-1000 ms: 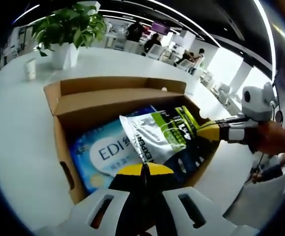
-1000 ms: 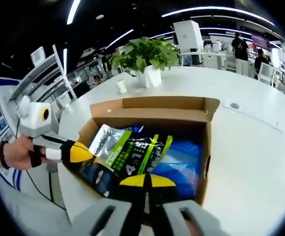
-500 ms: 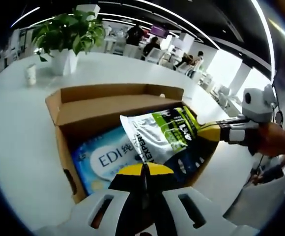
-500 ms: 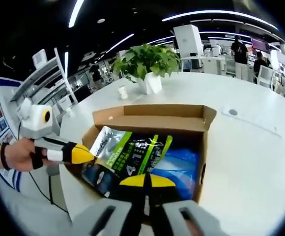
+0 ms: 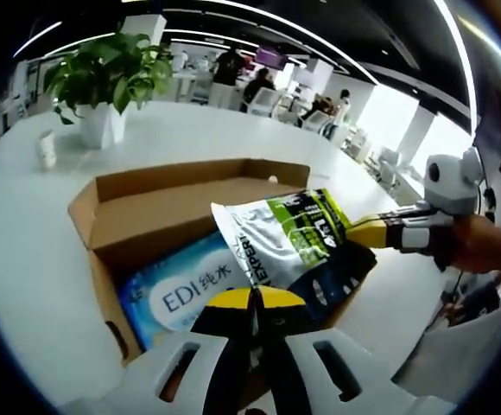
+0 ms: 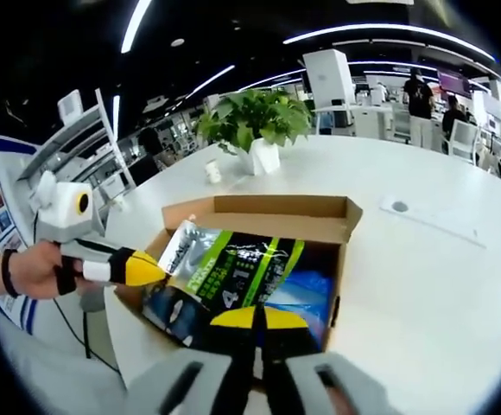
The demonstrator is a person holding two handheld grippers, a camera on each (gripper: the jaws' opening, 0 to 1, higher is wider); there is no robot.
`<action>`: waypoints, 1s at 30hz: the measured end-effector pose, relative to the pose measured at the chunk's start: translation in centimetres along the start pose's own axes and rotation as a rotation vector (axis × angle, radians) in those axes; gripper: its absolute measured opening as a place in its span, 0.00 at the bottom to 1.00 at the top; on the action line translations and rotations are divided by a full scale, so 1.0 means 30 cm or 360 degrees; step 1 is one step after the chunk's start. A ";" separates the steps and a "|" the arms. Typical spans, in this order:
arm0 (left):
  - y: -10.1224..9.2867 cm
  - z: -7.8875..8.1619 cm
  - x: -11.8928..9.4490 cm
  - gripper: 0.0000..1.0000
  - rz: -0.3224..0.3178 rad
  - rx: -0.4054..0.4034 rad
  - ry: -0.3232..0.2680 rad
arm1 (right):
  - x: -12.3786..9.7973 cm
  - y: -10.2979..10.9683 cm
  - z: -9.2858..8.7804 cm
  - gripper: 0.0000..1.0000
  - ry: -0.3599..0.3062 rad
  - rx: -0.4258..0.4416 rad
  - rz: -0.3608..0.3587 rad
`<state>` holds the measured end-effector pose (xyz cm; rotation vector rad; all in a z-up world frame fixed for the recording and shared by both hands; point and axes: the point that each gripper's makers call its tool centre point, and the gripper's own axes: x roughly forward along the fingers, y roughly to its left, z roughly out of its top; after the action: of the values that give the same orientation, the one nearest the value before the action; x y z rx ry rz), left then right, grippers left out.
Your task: Operate the shoe box by opening the lid, removing the specified soft item, and placing it in the target area until the item is outside and the box remains undamaged.
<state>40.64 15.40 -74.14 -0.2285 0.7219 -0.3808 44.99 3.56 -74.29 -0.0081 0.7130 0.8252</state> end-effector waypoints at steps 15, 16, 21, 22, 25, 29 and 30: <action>-0.097 0.033 0.063 0.00 -0.0068 0.0061 0.0012 | -0.100 -0.088 -0.017 0.00 -0.0027 0.0033 -0.0058; -0.104 0.038 0.069 0.00 -0.0075 0.0068 0.0013 | -0.109 -0.097 -0.018 0.00 -0.0030 0.0038 -0.0065; -0.154 0.044 0.098 0.00 -0.0104 0.0094 0.0023 | -0.149 -0.137 -0.028 0.00 -0.0040 0.0062 -0.0093; -0.166 0.046 0.106 0.00 -0.0111 0.0100 0.0027 | -0.156 -0.143 -0.030 0.00 -0.0041 0.0067 -0.0098; -0.192 0.052 0.127 0.00 -0.0131 0.0116 0.0034 | -0.178 -0.169 -0.037 0.00 -0.0049 0.0085 -0.0118; -0.223 0.060 0.154 0.00 -0.0153 0.0136 0.0043 | -0.211 -0.202 -0.053 0.00 -0.0057 0.0105 -0.0141; -0.229 0.061 0.160 0.00 -0.0158 0.0141 0.0045 | -0.221 -0.212 -0.058 0.00 -0.0061 0.0113 -0.0147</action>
<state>43.41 7.31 -73.39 -0.1760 0.7216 -0.5100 45.20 -5.75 -73.40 0.0382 0.7005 0.7094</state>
